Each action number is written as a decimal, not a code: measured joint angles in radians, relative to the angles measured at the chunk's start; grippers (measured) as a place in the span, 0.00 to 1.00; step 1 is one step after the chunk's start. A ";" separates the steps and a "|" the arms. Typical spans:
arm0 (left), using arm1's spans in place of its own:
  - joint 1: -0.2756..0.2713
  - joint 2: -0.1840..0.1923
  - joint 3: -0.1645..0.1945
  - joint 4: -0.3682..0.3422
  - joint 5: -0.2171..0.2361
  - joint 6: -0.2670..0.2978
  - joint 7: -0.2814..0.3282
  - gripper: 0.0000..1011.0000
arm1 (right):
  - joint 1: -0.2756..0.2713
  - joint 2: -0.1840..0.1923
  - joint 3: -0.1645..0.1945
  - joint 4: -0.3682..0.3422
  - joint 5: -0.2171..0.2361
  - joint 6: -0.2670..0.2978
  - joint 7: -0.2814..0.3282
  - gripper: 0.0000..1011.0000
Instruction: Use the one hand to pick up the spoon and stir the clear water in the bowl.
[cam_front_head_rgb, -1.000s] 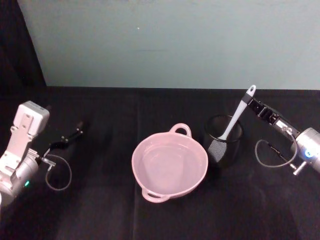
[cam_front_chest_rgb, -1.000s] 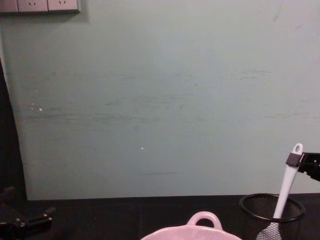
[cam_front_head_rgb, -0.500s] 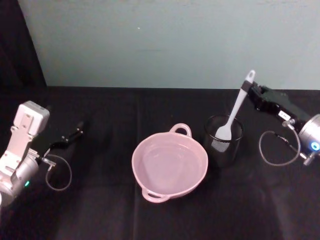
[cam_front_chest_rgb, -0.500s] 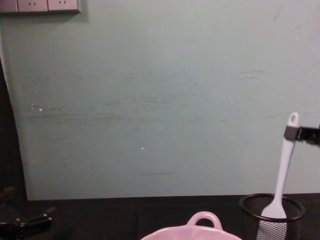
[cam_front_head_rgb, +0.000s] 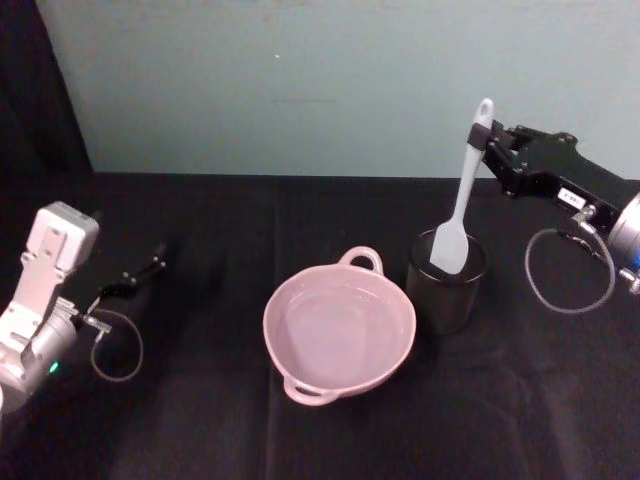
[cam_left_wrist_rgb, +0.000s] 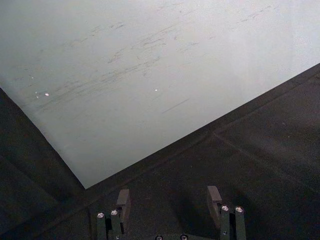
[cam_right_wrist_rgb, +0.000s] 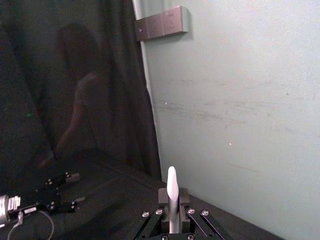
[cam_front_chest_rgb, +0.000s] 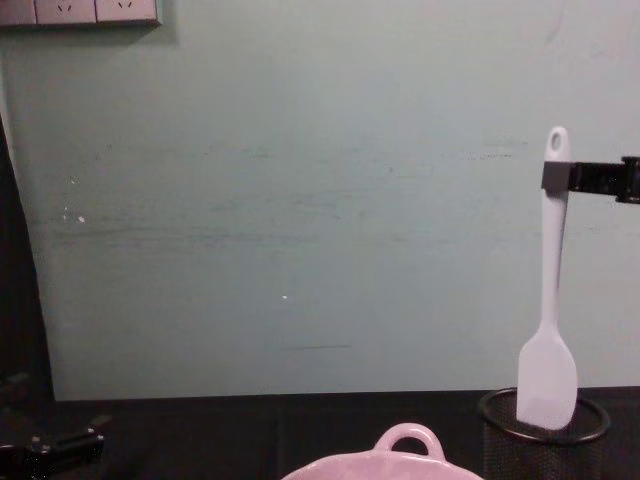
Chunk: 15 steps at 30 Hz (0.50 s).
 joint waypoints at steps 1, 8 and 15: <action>0.000 0.000 0.000 0.000 0.000 0.000 0.000 0.99 | 0.001 0.002 0.000 -0.004 -0.006 0.000 0.001 0.12; 0.000 0.000 0.000 0.000 0.000 0.000 0.000 0.99 | 0.004 0.005 0.005 -0.026 -0.045 0.001 0.006 0.12; 0.000 0.000 0.000 0.000 0.000 0.000 0.000 0.99 | 0.002 -0.002 0.012 -0.028 -0.051 -0.004 0.009 0.12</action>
